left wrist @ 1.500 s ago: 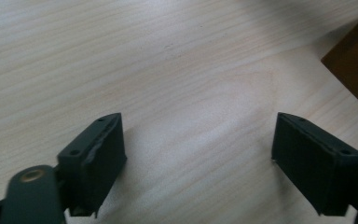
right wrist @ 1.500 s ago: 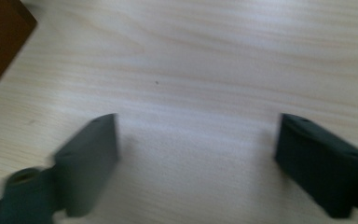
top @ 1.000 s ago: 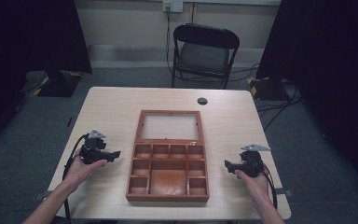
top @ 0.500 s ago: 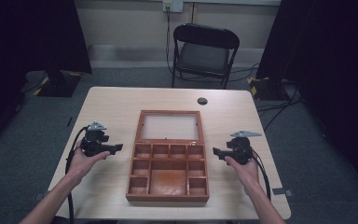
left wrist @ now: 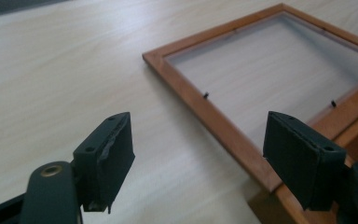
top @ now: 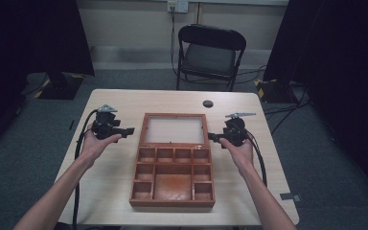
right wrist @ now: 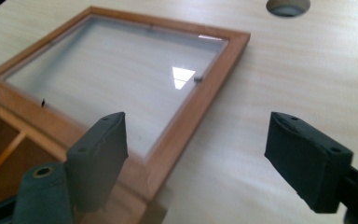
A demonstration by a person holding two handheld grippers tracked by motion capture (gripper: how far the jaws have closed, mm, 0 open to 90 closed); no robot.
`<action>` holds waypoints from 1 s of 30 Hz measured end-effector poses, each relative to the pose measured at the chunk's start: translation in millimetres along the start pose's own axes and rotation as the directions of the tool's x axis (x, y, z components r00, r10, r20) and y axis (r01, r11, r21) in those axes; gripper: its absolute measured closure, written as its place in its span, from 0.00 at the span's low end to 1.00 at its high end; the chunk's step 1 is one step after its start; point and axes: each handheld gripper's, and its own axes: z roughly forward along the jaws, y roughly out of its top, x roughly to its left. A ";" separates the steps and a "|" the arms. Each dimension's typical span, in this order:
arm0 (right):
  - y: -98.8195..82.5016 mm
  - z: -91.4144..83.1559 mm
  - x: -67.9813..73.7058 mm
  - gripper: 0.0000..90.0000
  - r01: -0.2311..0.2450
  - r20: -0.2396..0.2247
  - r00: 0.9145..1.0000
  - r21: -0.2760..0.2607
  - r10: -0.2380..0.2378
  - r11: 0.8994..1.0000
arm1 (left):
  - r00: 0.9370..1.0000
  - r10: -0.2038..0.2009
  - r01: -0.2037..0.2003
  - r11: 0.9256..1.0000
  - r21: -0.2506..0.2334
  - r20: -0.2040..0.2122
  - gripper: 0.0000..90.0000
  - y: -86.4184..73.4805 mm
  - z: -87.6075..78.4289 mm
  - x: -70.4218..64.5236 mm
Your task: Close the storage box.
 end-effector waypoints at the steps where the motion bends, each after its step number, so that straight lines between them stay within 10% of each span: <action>1: 10.1 6.1 -0.2 0.22 0.004 0.006 1.000 0.000 -0.004 1.000 | 1.000 -0.016 0.016 1.000 -0.014 0.022 0.26 3.9 4.1 0.4; 9: 15.2 32.2 1.0 0.20 -0.023 -0.030 0.999 -0.016 0.022 1.000 | 0.997 -0.054 0.049 0.995 0.087 0.056 0.28 -8.3 45.7 -7.4; 30: -6.3 67.8 0.9 0.15 -0.143 -0.060 0.987 0.097 0.149 0.985 | 0.982 -0.162 0.150 0.981 0.125 0.097 0.25 -23.2 63.2 -6.3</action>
